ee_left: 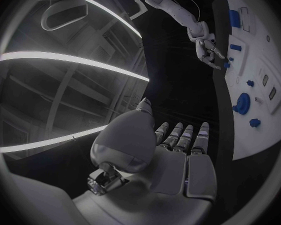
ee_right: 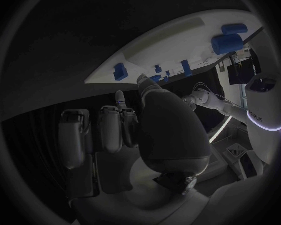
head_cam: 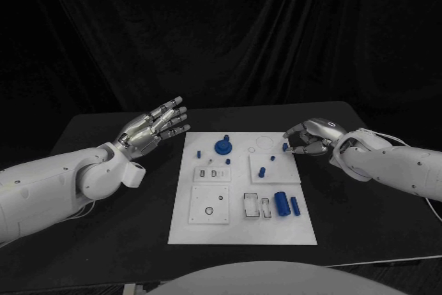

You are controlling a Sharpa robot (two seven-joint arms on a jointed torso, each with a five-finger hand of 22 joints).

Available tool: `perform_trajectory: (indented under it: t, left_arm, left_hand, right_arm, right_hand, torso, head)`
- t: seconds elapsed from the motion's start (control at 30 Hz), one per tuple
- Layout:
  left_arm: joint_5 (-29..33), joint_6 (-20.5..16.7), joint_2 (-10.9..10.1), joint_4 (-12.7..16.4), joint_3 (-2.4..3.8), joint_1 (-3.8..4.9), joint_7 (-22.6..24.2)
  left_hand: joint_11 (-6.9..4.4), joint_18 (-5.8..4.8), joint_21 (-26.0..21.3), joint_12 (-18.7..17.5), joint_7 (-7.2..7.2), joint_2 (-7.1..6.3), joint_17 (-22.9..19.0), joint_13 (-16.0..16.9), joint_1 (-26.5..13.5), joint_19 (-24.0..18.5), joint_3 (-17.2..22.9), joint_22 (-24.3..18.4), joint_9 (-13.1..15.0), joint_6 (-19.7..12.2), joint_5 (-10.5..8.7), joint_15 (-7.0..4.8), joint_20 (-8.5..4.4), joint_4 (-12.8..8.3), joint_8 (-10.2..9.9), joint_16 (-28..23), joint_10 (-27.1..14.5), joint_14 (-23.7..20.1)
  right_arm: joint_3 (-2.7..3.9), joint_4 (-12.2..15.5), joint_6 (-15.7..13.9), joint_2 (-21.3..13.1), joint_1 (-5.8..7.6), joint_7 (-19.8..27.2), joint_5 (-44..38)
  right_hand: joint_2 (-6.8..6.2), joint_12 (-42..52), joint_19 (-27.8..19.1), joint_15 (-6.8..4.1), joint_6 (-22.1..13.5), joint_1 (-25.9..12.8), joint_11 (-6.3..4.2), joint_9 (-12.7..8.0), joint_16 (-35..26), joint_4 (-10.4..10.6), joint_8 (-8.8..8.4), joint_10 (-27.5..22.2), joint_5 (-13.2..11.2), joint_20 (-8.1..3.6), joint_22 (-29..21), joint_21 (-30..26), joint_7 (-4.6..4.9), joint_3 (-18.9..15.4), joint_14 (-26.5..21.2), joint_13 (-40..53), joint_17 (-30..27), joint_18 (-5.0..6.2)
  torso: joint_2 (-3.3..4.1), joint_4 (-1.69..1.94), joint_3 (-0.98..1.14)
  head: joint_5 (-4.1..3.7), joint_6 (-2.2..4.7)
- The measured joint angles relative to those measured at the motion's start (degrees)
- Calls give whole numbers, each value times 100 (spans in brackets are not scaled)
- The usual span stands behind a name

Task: Assemble the parts on the task board

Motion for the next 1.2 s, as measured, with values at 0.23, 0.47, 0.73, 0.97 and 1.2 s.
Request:
perform_trajectory:
  t: [0.23, 0.47, 0.73, 0.97, 1.2]
  left_arm:
    - [0, 15, 1, -1, 0, -1, -8]
    - [0, 36, 1, 3, 0, -2, -25]
    - [0, 54, 0, 8, 1, -2, -40]
    - [0, 66, 0, 12, 1, -3, -57]
    - [0, 74, 3, 11, 0, -3, -72]
  left_hand:
    - [0, 0, 0, 0, 40, 49, 0, 0, -49, 0, -49, 0, 5, 41, 71, 0, 0, 10, 0, -2, 0, 0]
    - [0, 0, 0, 0, 61, 52, 1, 0, 2, 0, 2, 0, 12, 61, 180, 0, 0, -6, 22, -2, 0, 0]
    - [0, 0, 3, 0, 102, 37, 1, 0, 127, -3, 66, 0, 14, 102, 341, 0, 3, -21, 22, 19, 0, 0]
    - [0, 1, 23, 0, 122, 22, 1, 1, 410, -20, 153, 0, 17, 123, 685, 0, 21, -62, 44, 19, 0, 0]
    - [-1, 0, 23, 0, 142, 7, 1, 1, 546, -20, 190, 0, 17, 143, 851, 0, 21, -100, 44, 19, -1, 0]
  right_arm:
    - [0, -89, 118, 91, -46, -48, 24]
    - [0, -108, 178, 116, -95, -126, 36]
    - [2, -108, 187, 142, -110, -256, 45]
    - [2, -162, 180, 148, -117, -324, 48]
    - [2, -188, 170, 175, -119, -334, 51]
  right_hand:
    - [22, 0, 0, 0, 0, 22, 0, 0, -26, -17, 21, 0, 0, 0, 5, -63, 0, 17, 0, 0, 0, 0]
    - [28, -39, 0, 21, 31, 77, 16, 1, -93, -17, 54, 17, 0, 0, 4, -159, 30, 17, -21, 0, 0, 0]
    - [44, -39, 0, 43, 52, 166, 41, 20, -115, -33, 82, -1, 110, 42, 4, -206, 51, 33, 0, 0, 0, 0]
    - [61, -39, 0, 43, -14, 230, 41, 20, -115, -48, 82, -1, 143, 42, 3, -206, 50, 48, 0, -1, 0, 0]
    - [120, -39, 0, 43, -181, 347, 41, 20, -115, -88, 82, -1, 221, 42, 2, -229, -39, 88, 0, 1, 0, 0]
  torso:
    - [-2, 7, -5]
    - [-4, 9, -5]
    - [-11, 7, -5]
    - [-15, 6, -5]
    - [-16, 6, -7]
  head:
    - [-14, -27]
    - [-10, -55]
    - [-7, -80]
    - [-7, -102]
    - [-19, -112]
